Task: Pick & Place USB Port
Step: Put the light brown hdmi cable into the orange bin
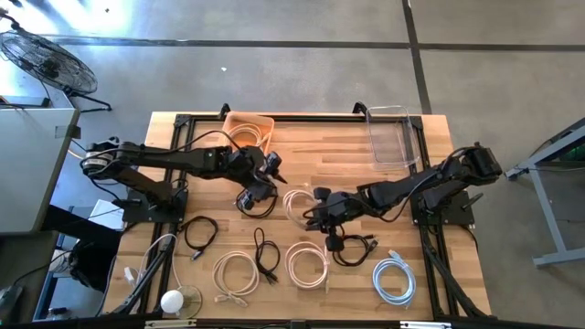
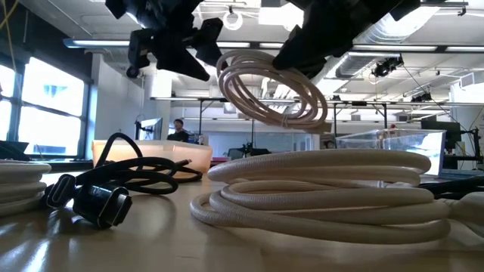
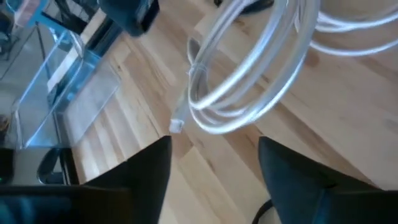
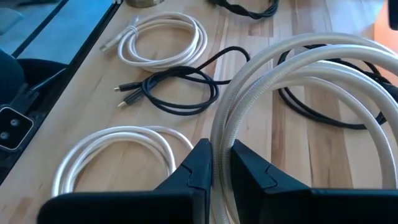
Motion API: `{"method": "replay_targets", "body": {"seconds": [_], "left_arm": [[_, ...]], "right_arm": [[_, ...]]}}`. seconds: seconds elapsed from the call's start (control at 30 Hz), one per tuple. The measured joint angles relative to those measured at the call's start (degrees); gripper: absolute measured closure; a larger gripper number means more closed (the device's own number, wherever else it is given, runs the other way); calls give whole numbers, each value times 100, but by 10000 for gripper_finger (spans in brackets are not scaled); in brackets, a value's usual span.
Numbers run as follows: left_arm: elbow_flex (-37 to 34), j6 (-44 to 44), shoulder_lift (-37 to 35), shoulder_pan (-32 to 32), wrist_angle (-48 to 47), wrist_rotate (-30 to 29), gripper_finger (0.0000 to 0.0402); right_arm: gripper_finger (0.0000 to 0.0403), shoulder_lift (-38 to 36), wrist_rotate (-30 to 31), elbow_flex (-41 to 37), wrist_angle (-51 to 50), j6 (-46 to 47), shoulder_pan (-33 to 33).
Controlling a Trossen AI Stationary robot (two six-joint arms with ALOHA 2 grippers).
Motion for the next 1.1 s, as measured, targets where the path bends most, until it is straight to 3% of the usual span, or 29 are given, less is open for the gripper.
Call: {"method": "replay_targets", "body": {"seconds": [0.3,0.47,0.6,0.77,1.1], "left_arm": [[-3,556,115,-103,-47,1234,140],[0,1056,178,-405,32,937,140],[13,1100,251,-591,292,441,140],[10,1193,377,-602,480,225,140],[-11,1203,708,-599,578,784,140]], "right_arm": [[374,0,-20,0,-2,6,0],[374,0,-74,2,37,6,0],[374,0,-175,2,57,6,-4],[374,0,-252,4,71,9,-4],[374,0,-272,9,81,9,-7]]}}
